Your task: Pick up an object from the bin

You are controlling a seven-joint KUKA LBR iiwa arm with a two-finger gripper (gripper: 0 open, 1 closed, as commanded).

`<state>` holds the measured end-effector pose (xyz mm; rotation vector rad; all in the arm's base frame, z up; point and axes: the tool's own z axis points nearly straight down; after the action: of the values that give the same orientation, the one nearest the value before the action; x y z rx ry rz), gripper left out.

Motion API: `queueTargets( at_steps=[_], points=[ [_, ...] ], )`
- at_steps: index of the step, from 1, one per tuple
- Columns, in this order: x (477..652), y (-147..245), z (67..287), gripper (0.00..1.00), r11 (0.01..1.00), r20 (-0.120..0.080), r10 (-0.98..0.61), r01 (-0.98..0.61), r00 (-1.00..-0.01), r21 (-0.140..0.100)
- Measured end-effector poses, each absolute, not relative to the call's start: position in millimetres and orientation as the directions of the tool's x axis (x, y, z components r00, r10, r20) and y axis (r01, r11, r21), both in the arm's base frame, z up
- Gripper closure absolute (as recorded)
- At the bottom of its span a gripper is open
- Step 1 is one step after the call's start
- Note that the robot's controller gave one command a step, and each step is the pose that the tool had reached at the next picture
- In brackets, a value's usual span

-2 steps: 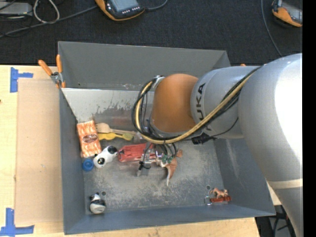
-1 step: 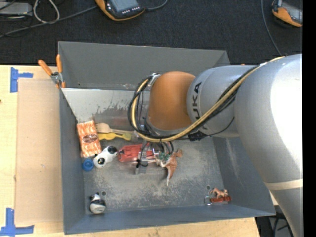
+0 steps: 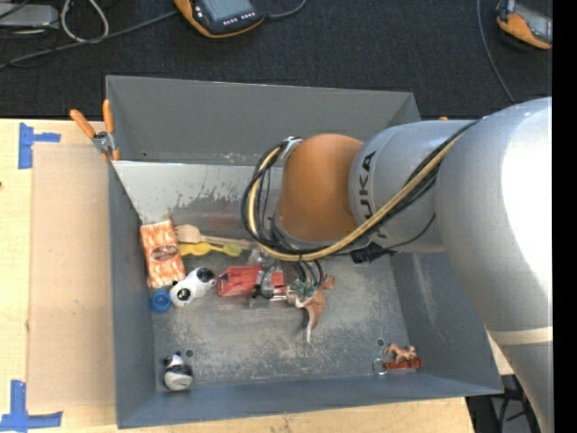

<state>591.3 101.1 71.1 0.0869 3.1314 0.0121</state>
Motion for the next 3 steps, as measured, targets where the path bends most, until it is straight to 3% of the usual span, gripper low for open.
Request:
queueTargets(
  at_steps=[1, 2, 3],
  points=[
    [591.4, 101.1, 71.1, 1.00, 0.998, -0.009, 0.056, 0.056, -0.998, 0.008],
    [587.2, 100.1, 104.9, 1.00, 0.998, 0.005, 0.057, 0.057, -0.998, 0.005],
    [587.9, 100.0, 144.7, 1.00, 0.998, 0.003, 0.057, 0.057, -0.998, 0.005]
  ],
)
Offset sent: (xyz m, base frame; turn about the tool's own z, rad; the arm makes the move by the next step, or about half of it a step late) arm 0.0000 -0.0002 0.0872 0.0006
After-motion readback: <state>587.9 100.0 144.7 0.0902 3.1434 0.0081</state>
